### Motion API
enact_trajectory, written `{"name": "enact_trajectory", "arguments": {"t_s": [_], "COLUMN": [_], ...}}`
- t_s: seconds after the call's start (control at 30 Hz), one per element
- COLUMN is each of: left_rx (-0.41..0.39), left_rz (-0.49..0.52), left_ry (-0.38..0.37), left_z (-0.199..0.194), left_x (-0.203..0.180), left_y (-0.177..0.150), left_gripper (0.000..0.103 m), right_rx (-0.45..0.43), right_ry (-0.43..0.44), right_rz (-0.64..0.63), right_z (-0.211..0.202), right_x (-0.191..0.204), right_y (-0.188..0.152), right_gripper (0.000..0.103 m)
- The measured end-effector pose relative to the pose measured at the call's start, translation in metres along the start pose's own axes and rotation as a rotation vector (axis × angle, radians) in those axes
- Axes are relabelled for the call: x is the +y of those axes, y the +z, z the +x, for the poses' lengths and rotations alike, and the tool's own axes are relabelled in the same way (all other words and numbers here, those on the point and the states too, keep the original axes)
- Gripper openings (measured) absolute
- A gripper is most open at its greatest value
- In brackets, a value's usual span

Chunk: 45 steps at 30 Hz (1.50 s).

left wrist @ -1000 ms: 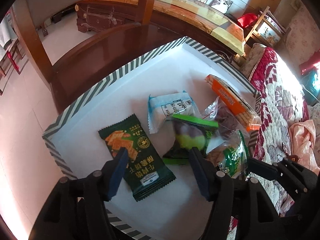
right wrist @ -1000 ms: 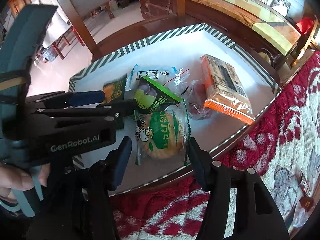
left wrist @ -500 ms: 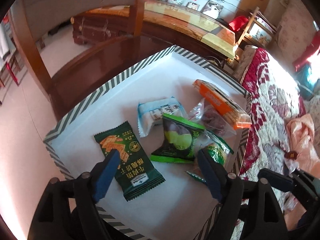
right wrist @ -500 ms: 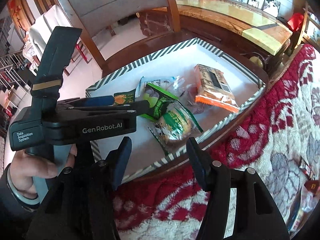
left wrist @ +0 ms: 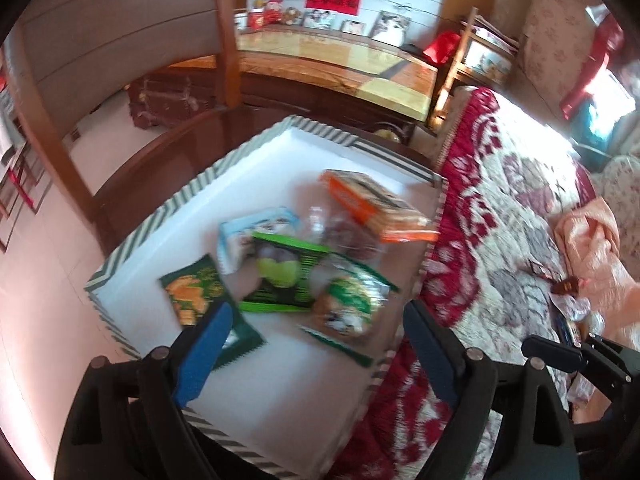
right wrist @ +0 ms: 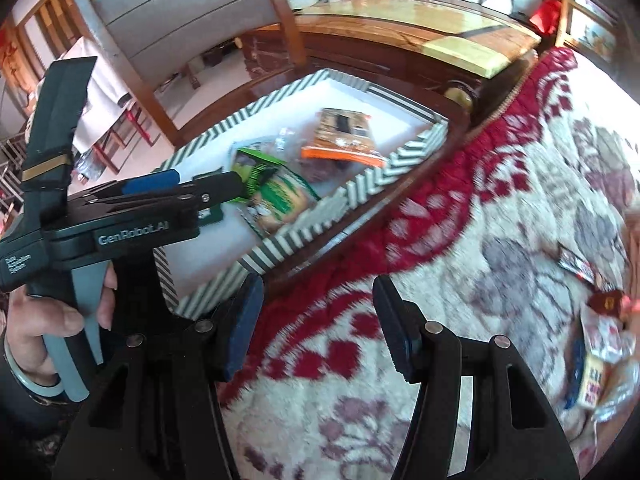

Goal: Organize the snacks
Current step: 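Move both grippers back over the snacks on the bedspread, then grasp the dark Nescafe coffee stick with the left gripper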

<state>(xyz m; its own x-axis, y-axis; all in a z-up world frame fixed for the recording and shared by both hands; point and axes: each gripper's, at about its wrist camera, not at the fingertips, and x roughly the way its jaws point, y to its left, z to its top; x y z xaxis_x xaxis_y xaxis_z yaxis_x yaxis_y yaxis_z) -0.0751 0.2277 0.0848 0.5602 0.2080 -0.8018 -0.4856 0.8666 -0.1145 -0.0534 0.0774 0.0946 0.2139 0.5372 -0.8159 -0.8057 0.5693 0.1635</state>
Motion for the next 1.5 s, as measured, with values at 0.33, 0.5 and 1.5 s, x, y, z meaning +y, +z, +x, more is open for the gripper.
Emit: {"name": "enact_trajectory", "arguments": {"t_s": [0.33,0.5,1.5], "left_rx": [0.001,0.016,0.137], "left_rz": [0.135,0.182,0.720], "left_ry": [-0.048,-0.073,-0.424], "left_z": [-0.003,0.000,0.098], "left_x": [-0.066,-0.095,-0.293], "left_y": [-0.007,-0.012,0.015], "left_gripper": [0.090,0.090,0.090], "right_rx": [-0.023,-0.034,-0.078], "right_ry": [-0.059,-0.087,-0.173], "right_rz": [0.095,0.155,0.467], "right_z": [-0.028,-0.040,-0.079], "right_x": [-0.048,-0.075,-0.206], "right_y": [-0.032,-0.049,-0.124], "right_gripper": [0.057,0.057,0.057]}}
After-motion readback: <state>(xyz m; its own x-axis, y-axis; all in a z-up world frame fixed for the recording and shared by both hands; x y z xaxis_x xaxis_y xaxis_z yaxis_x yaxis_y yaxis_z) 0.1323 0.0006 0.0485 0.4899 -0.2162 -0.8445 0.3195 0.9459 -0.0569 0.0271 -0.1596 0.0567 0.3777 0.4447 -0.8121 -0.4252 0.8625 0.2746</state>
